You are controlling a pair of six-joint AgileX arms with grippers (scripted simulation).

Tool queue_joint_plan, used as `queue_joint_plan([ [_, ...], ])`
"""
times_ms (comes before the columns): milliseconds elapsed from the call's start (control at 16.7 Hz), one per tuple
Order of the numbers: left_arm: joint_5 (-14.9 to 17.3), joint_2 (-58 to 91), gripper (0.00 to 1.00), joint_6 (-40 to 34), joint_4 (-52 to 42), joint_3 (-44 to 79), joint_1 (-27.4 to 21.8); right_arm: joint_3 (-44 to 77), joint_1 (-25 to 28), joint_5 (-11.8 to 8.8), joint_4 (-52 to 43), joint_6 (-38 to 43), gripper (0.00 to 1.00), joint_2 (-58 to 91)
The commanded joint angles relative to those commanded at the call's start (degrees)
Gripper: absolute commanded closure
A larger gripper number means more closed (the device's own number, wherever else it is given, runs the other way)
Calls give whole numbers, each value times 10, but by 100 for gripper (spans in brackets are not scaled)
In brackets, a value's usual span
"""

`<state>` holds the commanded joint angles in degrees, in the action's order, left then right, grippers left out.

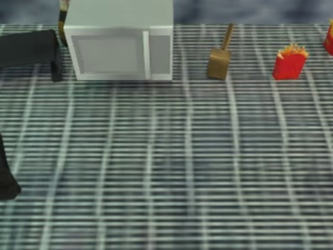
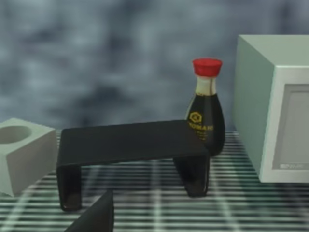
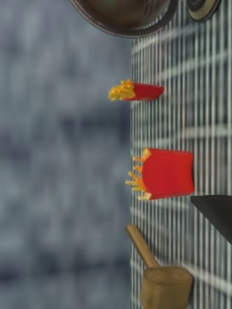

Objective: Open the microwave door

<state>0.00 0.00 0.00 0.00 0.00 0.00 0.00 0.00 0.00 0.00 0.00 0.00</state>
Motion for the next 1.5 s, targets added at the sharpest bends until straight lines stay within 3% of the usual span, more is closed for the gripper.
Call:
queue_joint_plan([
  [240, -4, 18, 0, -5, -8, 17, -7, 0, 0, 0, 0, 0, 0, 0],
  [480, -29, 127, 0, -34, -48, 116, -48, 0, 0, 0, 0, 0, 0, 0],
  [1200, -149, 817, 0, -207, -216, 661, -245, 0, 0, 0, 0, 0, 0, 0],
  [1500, -189, 1037, 0, -261, -278, 828, -309, 0, 0, 0, 0, 0, 0, 0],
])
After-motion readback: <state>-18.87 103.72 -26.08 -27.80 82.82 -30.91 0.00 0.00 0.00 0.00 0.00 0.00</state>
